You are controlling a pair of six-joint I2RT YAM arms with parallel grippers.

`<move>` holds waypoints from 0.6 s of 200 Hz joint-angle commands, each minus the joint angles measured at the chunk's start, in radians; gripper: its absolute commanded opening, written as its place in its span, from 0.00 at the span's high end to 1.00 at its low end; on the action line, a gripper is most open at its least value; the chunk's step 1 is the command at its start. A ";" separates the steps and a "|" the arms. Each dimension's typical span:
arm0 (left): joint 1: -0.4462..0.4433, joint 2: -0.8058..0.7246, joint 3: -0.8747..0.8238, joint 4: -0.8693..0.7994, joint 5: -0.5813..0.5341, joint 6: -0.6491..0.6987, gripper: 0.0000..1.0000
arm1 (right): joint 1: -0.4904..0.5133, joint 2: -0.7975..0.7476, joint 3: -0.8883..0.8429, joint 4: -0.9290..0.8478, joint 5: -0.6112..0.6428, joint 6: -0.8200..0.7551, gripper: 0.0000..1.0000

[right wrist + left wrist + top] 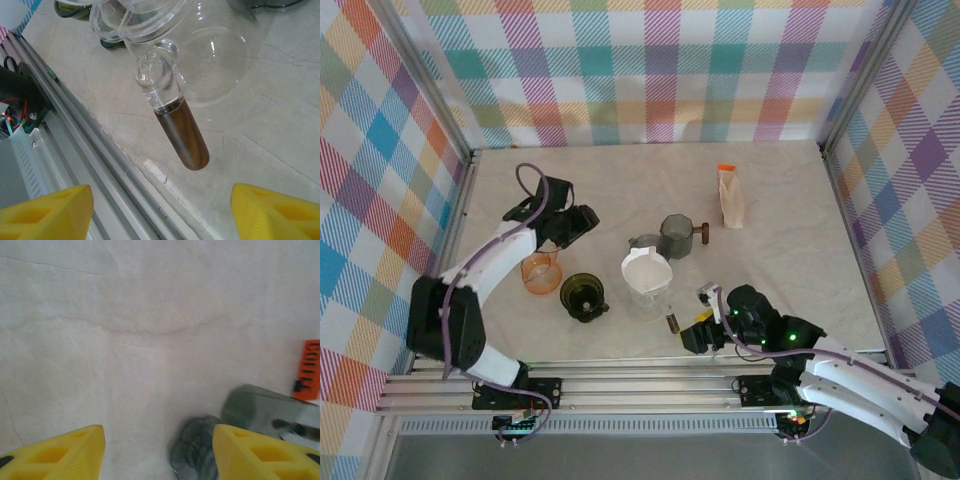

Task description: Place the coffee filter in the dripper

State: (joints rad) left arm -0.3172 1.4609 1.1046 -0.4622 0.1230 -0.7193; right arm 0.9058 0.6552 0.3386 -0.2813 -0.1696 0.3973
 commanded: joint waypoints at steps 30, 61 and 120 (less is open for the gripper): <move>-0.003 -0.281 -0.153 -0.099 0.024 -0.044 0.28 | 0.014 0.112 -0.029 0.209 0.018 -0.076 0.38; -0.004 -0.446 -0.203 -0.167 0.021 -0.054 0.19 | 0.015 0.186 -0.041 0.284 0.029 -0.077 0.45; -0.003 -0.705 -0.301 -0.282 0.011 -0.063 0.00 | 0.015 0.274 -0.053 0.400 0.033 -0.072 0.54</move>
State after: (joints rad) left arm -0.3199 0.8288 0.8322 -0.6647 0.1371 -0.7719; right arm 0.9142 0.9009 0.2951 0.0254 -0.1364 0.3336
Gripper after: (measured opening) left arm 0.993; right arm 0.464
